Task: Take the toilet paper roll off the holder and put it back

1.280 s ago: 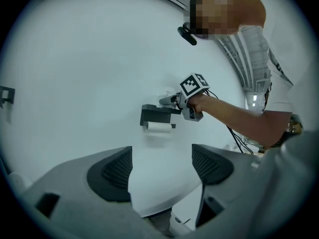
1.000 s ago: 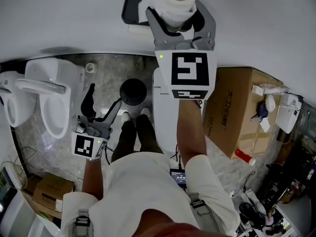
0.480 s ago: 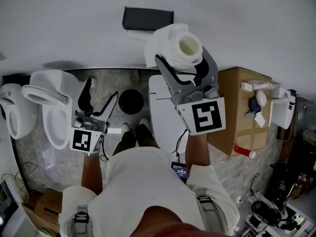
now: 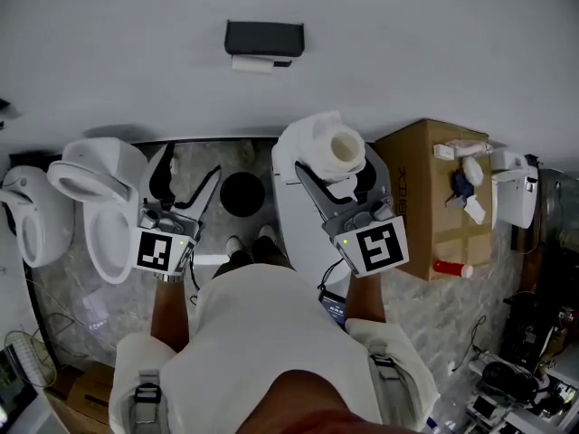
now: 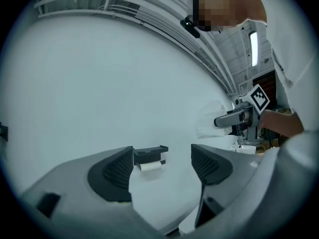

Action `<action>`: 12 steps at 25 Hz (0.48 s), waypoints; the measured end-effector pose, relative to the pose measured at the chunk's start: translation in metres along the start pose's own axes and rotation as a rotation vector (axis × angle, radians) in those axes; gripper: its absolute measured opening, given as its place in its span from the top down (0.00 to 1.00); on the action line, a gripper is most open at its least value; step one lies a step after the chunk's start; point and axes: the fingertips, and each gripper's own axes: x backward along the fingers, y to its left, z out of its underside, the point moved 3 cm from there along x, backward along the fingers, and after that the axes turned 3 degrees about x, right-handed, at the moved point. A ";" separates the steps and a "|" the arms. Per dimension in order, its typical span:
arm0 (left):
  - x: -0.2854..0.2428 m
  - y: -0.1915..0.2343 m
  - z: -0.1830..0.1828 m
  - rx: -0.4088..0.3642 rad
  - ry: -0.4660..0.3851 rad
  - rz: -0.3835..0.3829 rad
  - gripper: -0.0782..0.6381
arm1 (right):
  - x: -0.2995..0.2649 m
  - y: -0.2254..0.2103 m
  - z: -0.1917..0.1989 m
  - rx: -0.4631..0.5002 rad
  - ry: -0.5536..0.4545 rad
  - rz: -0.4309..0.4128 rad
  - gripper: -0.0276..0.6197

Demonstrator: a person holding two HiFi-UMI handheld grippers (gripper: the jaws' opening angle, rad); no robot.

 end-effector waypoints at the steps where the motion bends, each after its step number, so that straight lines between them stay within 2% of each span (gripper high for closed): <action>1: 0.002 -0.001 -0.001 -0.002 0.000 0.002 0.40 | 0.000 0.000 -0.004 0.001 -0.017 0.004 0.44; 8: 0.012 -0.001 -0.006 -0.011 -0.006 -0.001 0.40 | -0.004 0.011 -0.012 0.025 -0.051 -0.016 0.44; 12: 0.017 -0.001 -0.004 -0.004 0.000 -0.009 0.40 | -0.008 0.021 -0.005 0.030 -0.032 -0.032 0.44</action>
